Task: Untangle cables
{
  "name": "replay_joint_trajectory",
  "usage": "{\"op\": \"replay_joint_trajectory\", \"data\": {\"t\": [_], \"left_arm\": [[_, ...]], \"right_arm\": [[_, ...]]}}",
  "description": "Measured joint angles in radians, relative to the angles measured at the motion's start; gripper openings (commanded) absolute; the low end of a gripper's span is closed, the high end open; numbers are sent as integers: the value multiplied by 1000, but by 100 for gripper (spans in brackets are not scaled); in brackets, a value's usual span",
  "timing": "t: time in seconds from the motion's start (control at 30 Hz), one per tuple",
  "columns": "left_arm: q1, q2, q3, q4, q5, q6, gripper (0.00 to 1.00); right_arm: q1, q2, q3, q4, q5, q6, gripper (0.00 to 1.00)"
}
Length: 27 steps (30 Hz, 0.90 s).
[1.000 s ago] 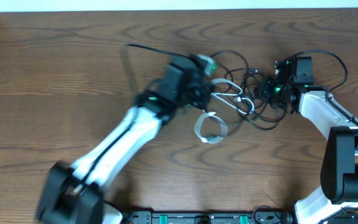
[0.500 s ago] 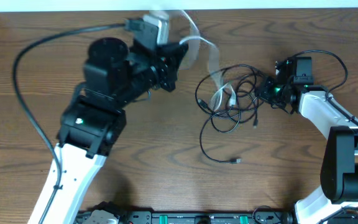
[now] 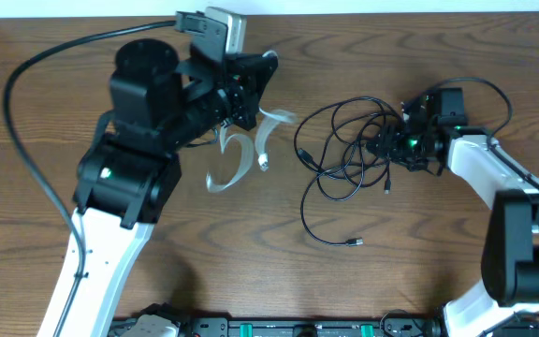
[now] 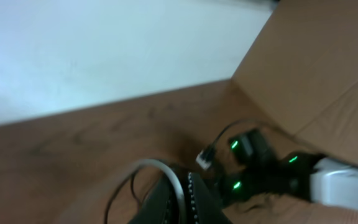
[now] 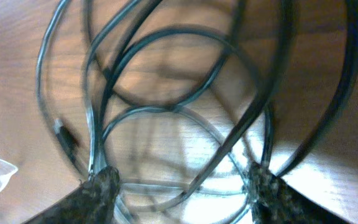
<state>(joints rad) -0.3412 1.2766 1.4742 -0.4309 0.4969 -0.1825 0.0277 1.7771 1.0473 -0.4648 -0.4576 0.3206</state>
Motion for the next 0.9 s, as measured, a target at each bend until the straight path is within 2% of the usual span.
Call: {"op": "replay_joint_trajectory", "data": {"t": [0.17, 0.27, 0.43, 0.7, 0.9], "left_arm": [[0, 38, 0, -42, 3, 0, 7], [0, 38, 0, -72, 6, 0, 7], [0, 38, 0, -106, 78, 26, 7], [0, 38, 0, -108, 335, 108, 7], [1, 38, 0, -108, 471, 126, 7]], "right_arm": [[0, -149, 126, -176, -11, -149, 79], [0, -222, 179, -207, -23, -214, 80], [18, -285, 200, -176, -114, -337, 82], [136, -259, 200, -21, -334, -503, 89], [197, -258, 200, 68, -458, -570, 88]]}}
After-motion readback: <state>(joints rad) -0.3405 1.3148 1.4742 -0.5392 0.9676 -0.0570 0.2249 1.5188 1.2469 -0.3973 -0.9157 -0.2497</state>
